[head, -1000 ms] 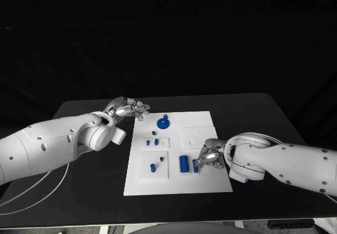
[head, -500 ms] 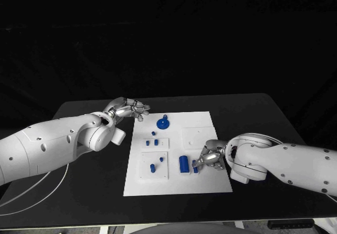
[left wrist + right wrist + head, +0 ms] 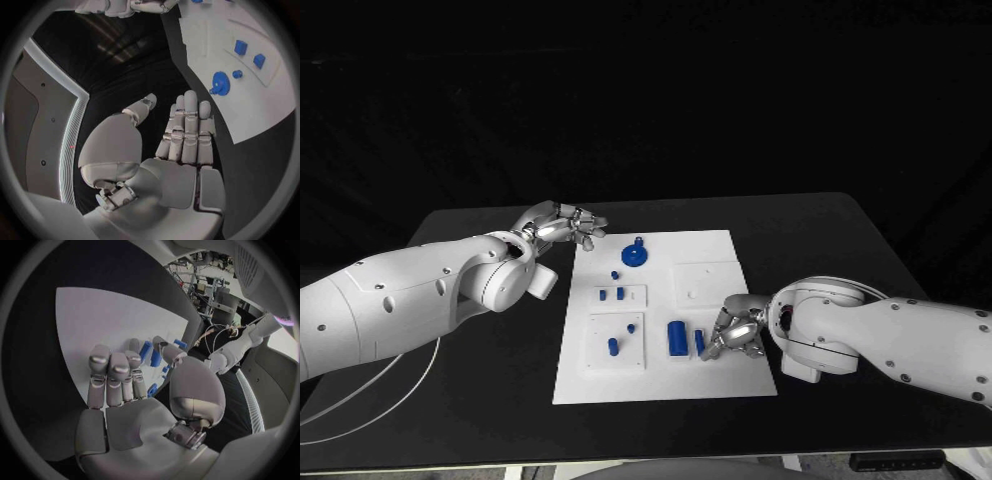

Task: Assemble the parts on the task board

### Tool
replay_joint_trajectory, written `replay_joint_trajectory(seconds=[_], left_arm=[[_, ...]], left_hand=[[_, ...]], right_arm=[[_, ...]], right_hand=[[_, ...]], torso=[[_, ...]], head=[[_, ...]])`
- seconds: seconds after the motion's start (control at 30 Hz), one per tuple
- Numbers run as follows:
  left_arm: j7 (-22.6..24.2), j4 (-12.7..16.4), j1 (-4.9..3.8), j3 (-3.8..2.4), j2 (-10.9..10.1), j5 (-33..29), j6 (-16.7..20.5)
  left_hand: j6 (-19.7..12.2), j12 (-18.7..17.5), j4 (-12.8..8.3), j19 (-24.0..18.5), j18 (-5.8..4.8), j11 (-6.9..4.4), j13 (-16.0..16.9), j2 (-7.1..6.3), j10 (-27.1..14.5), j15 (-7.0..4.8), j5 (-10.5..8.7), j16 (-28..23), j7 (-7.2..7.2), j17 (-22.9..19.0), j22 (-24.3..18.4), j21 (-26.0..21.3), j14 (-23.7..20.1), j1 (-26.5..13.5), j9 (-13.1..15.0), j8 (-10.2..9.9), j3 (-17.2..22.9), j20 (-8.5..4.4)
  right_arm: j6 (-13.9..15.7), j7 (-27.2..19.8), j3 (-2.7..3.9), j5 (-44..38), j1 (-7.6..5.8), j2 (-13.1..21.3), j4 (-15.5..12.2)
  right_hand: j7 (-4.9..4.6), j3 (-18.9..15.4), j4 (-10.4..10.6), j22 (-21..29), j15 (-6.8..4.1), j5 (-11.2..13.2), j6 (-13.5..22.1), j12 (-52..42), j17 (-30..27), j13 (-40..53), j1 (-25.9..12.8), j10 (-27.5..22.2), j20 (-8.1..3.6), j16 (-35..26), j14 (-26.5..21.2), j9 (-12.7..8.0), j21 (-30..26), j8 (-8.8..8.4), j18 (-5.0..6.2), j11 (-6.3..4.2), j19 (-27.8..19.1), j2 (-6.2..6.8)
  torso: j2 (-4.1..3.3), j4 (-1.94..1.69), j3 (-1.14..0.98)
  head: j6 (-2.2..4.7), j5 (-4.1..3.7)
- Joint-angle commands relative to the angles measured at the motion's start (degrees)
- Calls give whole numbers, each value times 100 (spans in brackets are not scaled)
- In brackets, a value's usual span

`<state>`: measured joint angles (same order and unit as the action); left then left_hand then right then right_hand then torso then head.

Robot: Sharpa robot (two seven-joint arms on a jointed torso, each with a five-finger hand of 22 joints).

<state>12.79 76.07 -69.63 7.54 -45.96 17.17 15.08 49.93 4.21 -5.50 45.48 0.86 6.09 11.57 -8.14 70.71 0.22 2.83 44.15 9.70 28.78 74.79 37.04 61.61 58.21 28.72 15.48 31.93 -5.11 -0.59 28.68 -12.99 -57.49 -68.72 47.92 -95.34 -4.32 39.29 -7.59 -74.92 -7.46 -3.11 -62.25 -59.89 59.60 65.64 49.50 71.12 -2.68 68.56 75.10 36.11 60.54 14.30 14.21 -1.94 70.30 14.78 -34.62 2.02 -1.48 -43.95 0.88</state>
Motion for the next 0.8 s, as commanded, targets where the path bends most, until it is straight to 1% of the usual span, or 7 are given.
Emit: replay_joint_trajectory(seconds=[0.03, 0.17, 0.33, 0.4, 0.63, 0.7, 0.8], left_arm=[[32, 9, -6, -4, 10, 14, -72], [29, 6, -5, -4, 10, 15, -78], [12, 5, -5, -4, 12, 21, -93], [10, 1, -5, -4, 14, 22, -92], [0, -10, -4, -4, 24, 23, -99], [-1, -15, -4, -4, 27, 23, -100], [-2, -15, -4, -4, 26, 24, -100]], left_hand=[[-39, -6, 1, 27, 84, -14, 5, 45, -37, -9, 19, -30, -17, 6, 9, -22, 47, -3, -7, 33, -5, -38], [-39, -6, 1, 28, 84, -14, 6, 46, -37, -9, 19, -30, -17, 8, 10, -23, 47, -2, -7, 33, -4, -38], [-39, -6, 1, 28, 84, -14, 6, 46, -37, -9, 19, -31, -17, 9, 11, -24, 47, -1, -7, 33, -4, -38], [-39, -6, 1, 28, 84, -14, 6, 47, -37, -9, 19, -31, -17, 10, 12, -25, 47, -1, -7, 34, -4, -38], [-40, -5, 7, 30, 83, -14, 6, 57, -37, -9, 20, -33, -17, 13, 15, -27, 47, -5, -8, 35, -3, -38], [-40, -5, 12, 32, 83, -14, 6, 72, -36, -9, 20, -34, -17, 16, 17, -28, 47, -5, -9, 35, 1, -38], [-40, -5, 14, 32, 83, -14, 6, 78, -37, -9, 20, -35, -17, 17, 18, -30, 47, -4, -9, 36, 3, -38]], right_arm=[[-163, -43, -2, -134, 13, -9, 12], [-143, -14, -2, -138, 13, -18, 25], [-85, -1, -3, -139, 13, -40, 45], [-67, 15, -3, -139, 13, -54, 61], [-26, 82, -9, -142, 34, -149, 121], [-49, 103, -9, -205, 45, -172, 142], [-98, 124, -10, -221, 51, -195, 166]], right_hand=[[4, -48, -17, -6, -28, 30, 47, 0, 11, 9, 82, -47, -10, 5, -23, 12, -19, 41, 79, -13, -36, -61], [8, -133, -50, -6, -30, 30, 42, 0, 12, 8, 79, -42, -2, 6, -24, 22, -21, 49, 79, -16, -42, -290], [10, -183, -66, -5, -31, 30, 37, 3, 13, 5, 48, -40, 4, 5, -25, 24, -27, 50, 79, -18, -51, -408], [11, -185, -40, -3, -31, 31, 35, 6, 12, 3, 16, -40, 8, 2, -26, 23, -31, 49, 79, -19, -53, -485], [17, -141, 44, 1, -34, 31, 21, 9, 10, -1, -57, -35, 13, -2, -24, 19, -39, 49, 79, -25, -58, -629], [19, -75, 98, 4, -35, 30, 16, 12, 8, -3, -65, -34, 13, -4, -24, 16, -45, 48, 79, -27, -60, -735], [25, 144, 81, 2, -40, 29, 11, 14, 8, -4, 55, -33, 4, -6, -23, 9, -48, 43, 79, -33, -68, -802]], torso=[[-1, -1, 1], [-1, -8, 3], [-3, -9, 3], [-2, -6, 5], [-1, -9, 5], [-2, -10, 4], [0, -10, 4]], head=[[3, -16], [4, -19], [-5, -32], [-6, -36], [-20, -41], [-23, -43], [-27, -39]])
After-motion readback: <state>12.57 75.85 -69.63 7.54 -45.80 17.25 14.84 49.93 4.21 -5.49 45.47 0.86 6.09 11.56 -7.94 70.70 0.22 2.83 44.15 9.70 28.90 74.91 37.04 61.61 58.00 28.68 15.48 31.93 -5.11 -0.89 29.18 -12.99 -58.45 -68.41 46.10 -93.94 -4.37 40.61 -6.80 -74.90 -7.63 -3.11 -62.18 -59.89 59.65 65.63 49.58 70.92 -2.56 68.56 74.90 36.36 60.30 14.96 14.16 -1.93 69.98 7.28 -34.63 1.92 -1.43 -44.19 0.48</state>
